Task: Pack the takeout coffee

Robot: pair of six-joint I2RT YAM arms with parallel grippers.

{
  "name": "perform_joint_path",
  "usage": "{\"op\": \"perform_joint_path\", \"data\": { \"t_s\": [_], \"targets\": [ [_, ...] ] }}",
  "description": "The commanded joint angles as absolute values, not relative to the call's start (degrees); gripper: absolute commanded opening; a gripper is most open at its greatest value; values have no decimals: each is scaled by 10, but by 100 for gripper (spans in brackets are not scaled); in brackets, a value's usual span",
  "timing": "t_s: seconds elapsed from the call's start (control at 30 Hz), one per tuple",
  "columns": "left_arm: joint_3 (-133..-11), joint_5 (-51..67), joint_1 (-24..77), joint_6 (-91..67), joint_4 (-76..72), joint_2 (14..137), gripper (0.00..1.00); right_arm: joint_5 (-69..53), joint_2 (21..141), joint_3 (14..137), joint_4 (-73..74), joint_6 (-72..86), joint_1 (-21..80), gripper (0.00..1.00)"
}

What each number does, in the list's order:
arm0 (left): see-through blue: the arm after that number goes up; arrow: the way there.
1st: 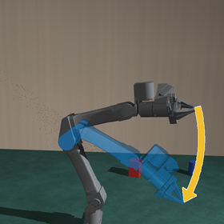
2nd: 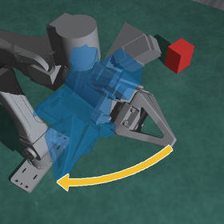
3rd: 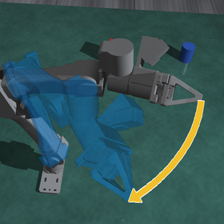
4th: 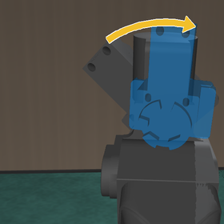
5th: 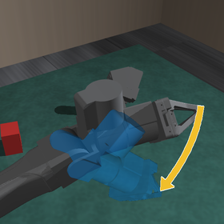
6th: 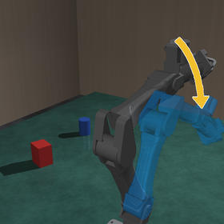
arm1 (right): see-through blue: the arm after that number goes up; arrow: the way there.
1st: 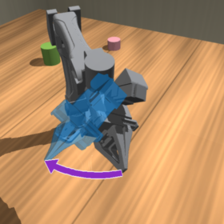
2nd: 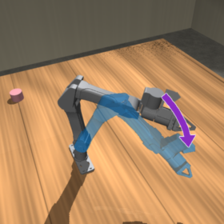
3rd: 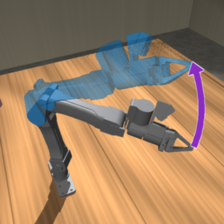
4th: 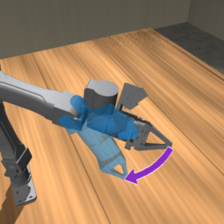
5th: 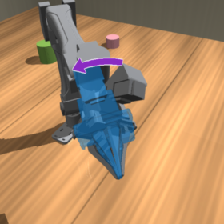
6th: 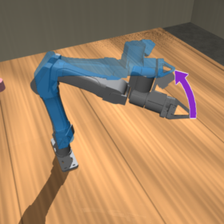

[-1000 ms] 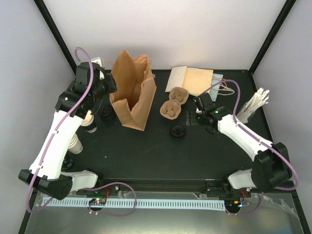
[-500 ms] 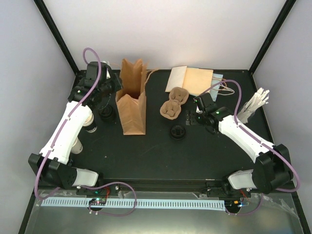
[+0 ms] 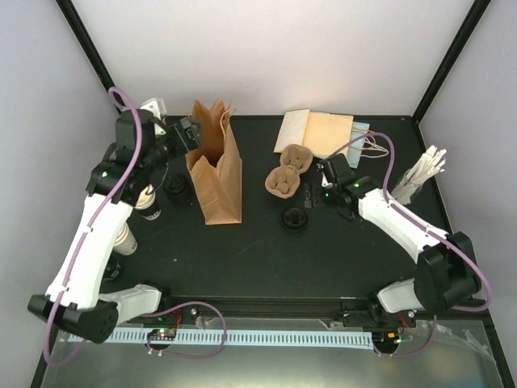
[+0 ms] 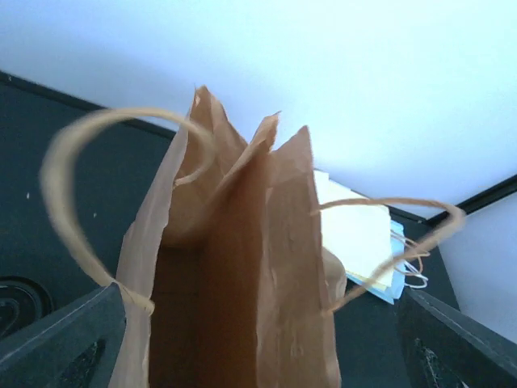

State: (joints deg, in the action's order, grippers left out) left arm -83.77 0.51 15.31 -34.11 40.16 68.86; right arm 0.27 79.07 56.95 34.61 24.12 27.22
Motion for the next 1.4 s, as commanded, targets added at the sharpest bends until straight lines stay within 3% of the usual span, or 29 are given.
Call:
{"op": "perform_joint_path", "data": {
  "t_s": [0.0,0.5,0.87,1.17,1.27,1.37],
  "targets": [
    [-846,20,149,-303,448,639,95,-20,828,602,317,235,269,88],
    [-729,60,149,-242,561,434,99,-80,970,711,289,257,253,81],
    [-686,84,149,-220,574,403,99,-90,1039,711,226,315,243,76],
    [-666,90,149,-218,569,400,99,-19,1099,746,251,338,242,75],
    [-666,89,149,-214,570,398,99,-2,1100,747,265,331,243,69],
    [-664,85,148,-211,570,396,99,7,1085,734,266,321,243,54]
  ]
}}
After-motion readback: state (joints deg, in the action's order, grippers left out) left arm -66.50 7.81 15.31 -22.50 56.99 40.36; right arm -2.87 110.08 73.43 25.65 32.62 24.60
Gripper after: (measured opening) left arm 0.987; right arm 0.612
